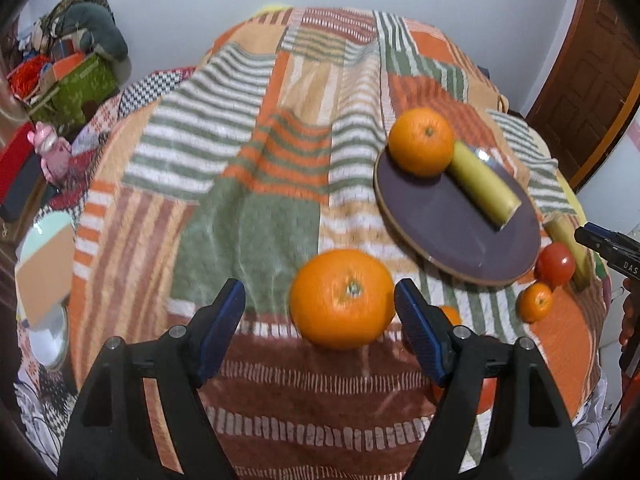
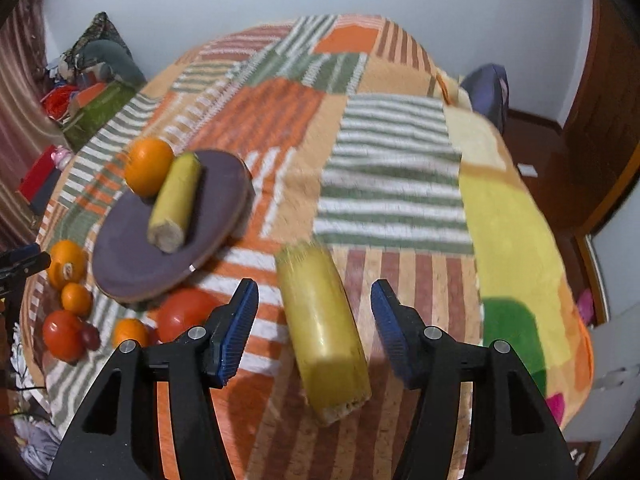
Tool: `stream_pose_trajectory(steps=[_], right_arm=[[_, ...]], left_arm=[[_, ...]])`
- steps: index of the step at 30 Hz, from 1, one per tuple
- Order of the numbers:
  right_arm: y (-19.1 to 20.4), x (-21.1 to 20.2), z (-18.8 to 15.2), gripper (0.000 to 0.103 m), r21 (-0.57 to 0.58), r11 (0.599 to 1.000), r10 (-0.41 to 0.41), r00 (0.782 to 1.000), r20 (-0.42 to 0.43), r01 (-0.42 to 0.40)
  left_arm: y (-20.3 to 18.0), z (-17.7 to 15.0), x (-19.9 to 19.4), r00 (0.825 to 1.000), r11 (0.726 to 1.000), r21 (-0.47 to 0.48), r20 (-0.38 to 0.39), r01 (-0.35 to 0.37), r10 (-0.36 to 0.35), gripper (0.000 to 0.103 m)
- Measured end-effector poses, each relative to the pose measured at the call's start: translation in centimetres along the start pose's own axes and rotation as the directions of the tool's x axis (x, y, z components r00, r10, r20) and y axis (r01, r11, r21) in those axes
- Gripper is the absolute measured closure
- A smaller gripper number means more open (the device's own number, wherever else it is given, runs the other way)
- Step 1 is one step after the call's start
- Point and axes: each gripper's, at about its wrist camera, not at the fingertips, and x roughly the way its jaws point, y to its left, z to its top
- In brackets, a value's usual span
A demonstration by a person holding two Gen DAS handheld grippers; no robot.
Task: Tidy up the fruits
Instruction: 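Grasp the second corn cob with the right tool while the left tool grasps another large orange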
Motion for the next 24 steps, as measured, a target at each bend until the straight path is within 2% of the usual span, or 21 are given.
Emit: stream_pose_trajectory(steps=[4,9,16,19,20,24], right_arm=[[-0.1,1.4,-0.3,0.050,-0.003,1.000,0.009,0.999,-0.031,-0.009],[0.4,3.0,-0.5,0.058,-0.026,1.000,0.006,0.998,-0.060,-0.008],[0.6,3.4,-0.4,0.061,-0.053,0.999,-0.011,0.999,-0.041,0.009],[0.7,3.4,-0.4,0.061,-0.060,0.998,-0.015,0.999,-0.034,0.013],[0.7,3.5,-0.3,0.061,-0.060,0.998,-0.014,0.999,-0.033,0.012],[0.7,3.4,-0.2,0.062,-0.047,0.999,-0.012,1.000,-0.026,0.010]], left_arm=[[0.0,-0.3,1.1,0.999,0.999,-0.023,-0.023,0.024,-0.025,0.026],[-0.4,-0.1,1.7,0.999,0.999,-0.015,-0.031,0.033,-0.033,0.026],[-0.6,0.0,2.4,0.998,0.999,-0.015,-0.037,0.049,-0.049,0.026],[-0.7,-0.1,2.5,0.997,0.998,-0.019,-0.040,0.068,-0.069,0.032],[-0.8,-0.1,2.6,0.996,0.997,-0.017,-0.042,0.079,-0.080,0.037],[-1.4,-0.1,2.5,0.998,0.998,0.015,-0.032,0.059,-0.058,0.038]])
